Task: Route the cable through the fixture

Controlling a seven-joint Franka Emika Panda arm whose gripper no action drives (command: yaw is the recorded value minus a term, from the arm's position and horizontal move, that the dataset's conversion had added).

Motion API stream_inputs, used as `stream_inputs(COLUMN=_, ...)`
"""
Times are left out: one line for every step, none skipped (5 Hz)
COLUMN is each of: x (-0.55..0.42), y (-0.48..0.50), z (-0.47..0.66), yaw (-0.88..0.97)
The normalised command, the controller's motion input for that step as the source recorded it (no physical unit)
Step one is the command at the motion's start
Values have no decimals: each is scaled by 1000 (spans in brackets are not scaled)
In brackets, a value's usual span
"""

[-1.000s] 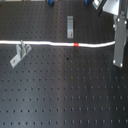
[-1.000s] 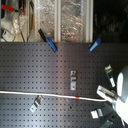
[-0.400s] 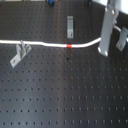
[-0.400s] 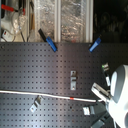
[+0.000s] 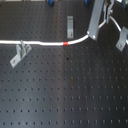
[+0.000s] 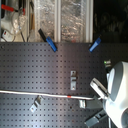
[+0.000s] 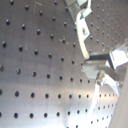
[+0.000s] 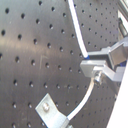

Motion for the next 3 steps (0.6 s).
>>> stream_inputs(x=0, y=0, z=0, yaw=160)
stream_inputs(x=-61, y=-243, z=-62, yaw=677)
stream_inputs(x=-248, y=-228, z=-109, yaw=609)
